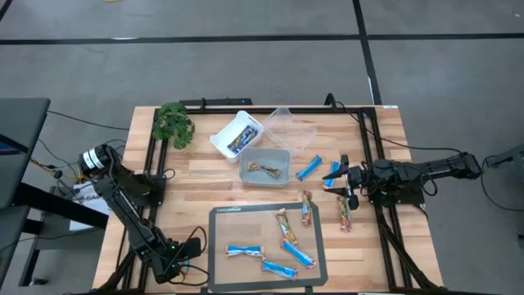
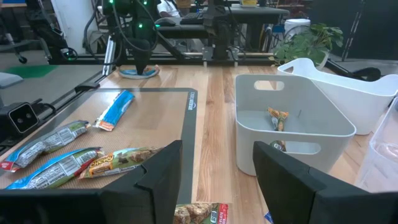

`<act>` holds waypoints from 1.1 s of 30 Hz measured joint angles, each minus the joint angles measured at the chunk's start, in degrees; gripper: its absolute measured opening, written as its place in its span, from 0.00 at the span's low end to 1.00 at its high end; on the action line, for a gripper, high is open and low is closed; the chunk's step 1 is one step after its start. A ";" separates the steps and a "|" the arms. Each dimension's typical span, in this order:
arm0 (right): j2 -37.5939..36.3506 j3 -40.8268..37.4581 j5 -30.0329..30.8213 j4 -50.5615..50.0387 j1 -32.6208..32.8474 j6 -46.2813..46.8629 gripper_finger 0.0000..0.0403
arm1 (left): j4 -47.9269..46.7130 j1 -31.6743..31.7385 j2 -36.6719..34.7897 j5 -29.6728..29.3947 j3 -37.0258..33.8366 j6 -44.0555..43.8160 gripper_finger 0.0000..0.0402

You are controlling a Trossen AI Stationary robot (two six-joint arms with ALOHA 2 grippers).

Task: Pick and place Granola Bars by type
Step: Put the yellow granola bar into the gray bin

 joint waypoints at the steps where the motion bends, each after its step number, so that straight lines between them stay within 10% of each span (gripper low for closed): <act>1: 0.00 0.00 0.00 0.00 0.00 0.01 0.47 | 0.00 0.00 0.00 0.02 0.00 -0.15 0.36; 13: -0.01 0.00 0.00 0.00 0.00 0.00 0.47 | 1.65 0.00 -0.04 2.15 0.00 -3.35 0.02; 33: 0.01 0.00 0.00 0.00 0.00 0.00 0.47 | 31.94 13.26 -2.49 -14.69 0.00 -4.57 0.02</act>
